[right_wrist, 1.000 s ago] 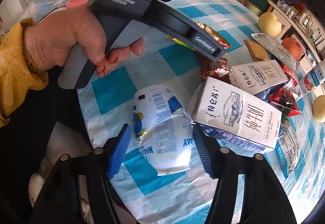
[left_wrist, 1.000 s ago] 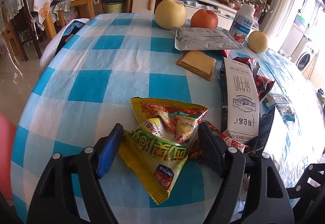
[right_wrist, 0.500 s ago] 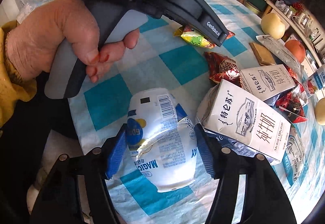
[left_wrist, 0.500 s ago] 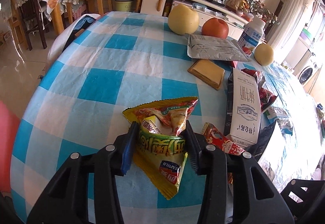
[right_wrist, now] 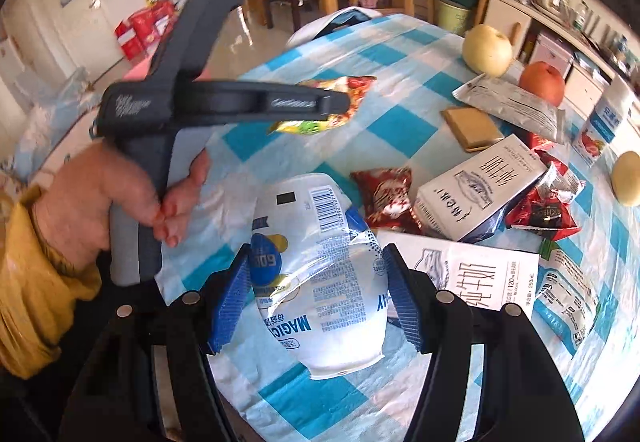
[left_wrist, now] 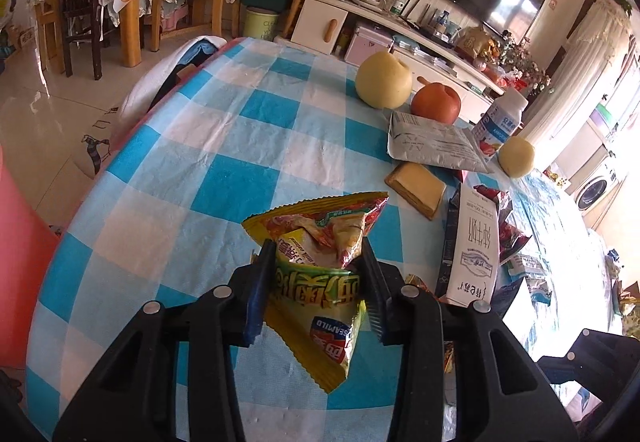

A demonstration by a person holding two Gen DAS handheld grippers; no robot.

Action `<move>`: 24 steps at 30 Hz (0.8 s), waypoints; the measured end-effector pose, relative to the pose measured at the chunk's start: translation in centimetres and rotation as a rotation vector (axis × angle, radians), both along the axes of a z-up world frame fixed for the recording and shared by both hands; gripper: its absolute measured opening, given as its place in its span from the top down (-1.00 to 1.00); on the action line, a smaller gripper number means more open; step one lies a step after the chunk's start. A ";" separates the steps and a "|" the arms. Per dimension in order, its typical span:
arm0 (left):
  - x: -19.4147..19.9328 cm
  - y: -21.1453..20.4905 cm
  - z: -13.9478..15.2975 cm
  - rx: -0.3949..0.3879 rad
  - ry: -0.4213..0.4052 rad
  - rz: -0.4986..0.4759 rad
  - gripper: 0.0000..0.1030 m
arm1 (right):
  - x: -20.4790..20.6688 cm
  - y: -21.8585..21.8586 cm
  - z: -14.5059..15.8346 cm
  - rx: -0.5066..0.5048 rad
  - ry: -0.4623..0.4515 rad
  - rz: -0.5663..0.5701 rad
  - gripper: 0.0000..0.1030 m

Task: Collect trash
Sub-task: 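Carry the snack bag and yogurt bottle over the pink bucket and open both tools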

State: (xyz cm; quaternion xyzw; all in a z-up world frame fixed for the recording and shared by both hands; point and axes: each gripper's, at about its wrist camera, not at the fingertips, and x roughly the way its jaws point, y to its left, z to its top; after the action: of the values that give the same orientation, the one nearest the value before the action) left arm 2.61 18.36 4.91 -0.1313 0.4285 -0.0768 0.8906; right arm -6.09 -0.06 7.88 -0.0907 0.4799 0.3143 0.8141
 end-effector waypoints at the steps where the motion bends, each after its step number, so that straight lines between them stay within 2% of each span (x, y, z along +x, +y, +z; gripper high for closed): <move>1: -0.1 0.3 0.4 -0.008 -0.010 0.008 0.18 | 0.1 -0.1 0.2 0.014 0.004 -0.016 -0.27; 5: -0.3 2.0 1.8 -0.022 -0.050 0.059 0.18 | 1.0 0.1 1.4 0.076 0.020 -0.062 -0.27; 12: -1.2 6.9 4.1 -0.039 -0.109 0.213 0.18 | 2.3 2.6 2.9 0.173 0.050 -0.090 -0.27; 17: -2.3 11.7 5.3 -0.039 -0.138 0.356 0.18 | 3.1 5.7 3.8 0.262 0.087 -0.086 -0.27; 22: -4.2 17.0 6.6 -0.026 -0.167 0.511 0.18 | 3.9 10.1 4.0 0.287 0.100 -0.058 -0.27; 24: -5.2 18.9 7.1 0.009 -0.180 0.591 0.18 | 4.0 12.2 4.1 0.293 0.106 -0.045 -0.27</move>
State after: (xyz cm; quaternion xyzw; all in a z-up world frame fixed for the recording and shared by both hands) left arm -2.59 37.22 11.97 -0.2389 0.2917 0.1762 0.9093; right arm -2.06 12.10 11.94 0.0564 0.4730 0.3670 0.7990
